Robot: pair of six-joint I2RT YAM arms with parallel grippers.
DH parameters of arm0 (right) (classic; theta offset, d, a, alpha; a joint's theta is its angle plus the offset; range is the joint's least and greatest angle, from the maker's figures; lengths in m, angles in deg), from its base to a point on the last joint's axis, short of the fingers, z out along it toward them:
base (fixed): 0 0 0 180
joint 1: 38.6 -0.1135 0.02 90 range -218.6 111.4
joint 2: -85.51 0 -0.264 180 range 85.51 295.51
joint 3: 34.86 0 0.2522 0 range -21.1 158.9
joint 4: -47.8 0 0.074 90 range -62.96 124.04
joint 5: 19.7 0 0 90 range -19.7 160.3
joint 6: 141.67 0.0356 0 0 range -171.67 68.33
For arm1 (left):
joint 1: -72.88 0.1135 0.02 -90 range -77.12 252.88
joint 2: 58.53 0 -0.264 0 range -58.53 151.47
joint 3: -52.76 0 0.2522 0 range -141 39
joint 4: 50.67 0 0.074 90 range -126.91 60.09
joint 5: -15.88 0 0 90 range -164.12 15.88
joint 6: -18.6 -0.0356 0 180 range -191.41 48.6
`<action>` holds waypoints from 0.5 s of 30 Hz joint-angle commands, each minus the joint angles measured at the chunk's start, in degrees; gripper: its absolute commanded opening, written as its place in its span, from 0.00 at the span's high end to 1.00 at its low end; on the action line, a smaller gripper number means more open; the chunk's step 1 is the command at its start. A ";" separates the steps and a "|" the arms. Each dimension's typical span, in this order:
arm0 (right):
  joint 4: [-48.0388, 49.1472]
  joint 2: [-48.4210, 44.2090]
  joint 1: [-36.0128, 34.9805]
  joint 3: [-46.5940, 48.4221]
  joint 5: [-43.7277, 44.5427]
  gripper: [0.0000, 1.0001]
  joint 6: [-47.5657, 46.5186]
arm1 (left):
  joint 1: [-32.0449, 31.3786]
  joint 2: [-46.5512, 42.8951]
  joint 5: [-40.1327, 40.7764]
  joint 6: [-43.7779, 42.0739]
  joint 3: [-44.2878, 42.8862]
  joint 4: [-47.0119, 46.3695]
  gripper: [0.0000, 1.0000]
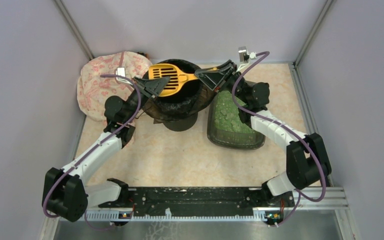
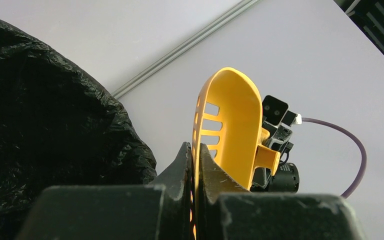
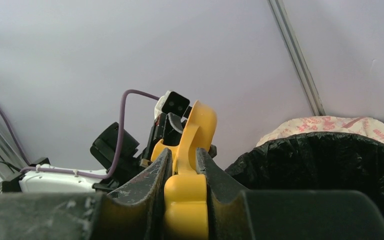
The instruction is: Clean the litter box
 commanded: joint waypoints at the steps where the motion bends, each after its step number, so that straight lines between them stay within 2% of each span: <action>1: 1.68 0.56 0.54 -0.35 2.36 1.00 -0.32 | -0.55 -0.91 -2.79 1.72 0.28 -5.71 1.00; 2: 1.50 0.58 0.60 -0.27 2.41 1.00 -0.16 | -0.55 -0.93 -2.75 1.77 0.43 -5.58 0.96; 3: 1.49 0.62 0.62 -0.16 2.42 1.00 -0.09 | -0.55 -0.87 -2.93 1.86 0.59 -5.57 0.88; 6: 1.18 -0.20 1.16 0.37 2.72 1.00 0.22 | -0.54 -1.14 -3.85 1.36 1.06 -5.41 0.47; 7: 0.72 -0.58 1.46 0.52 2.95 1.00 0.09 | -0.55 -1.52 -4.03 0.93 1.36 -4.95 0.37; 10: -1.52 -2.08 3.41 1.40 3.33 1.00 -0.29 | -0.55 -3.58 -3.41 -1.41 2.35 -2.06 0.24; 15: -3.23 -5.72 9.70 1.04 3.30 1.00 1.61 | -0.54 -9.34 -0.68 -9.31 2.70 8.11 0.15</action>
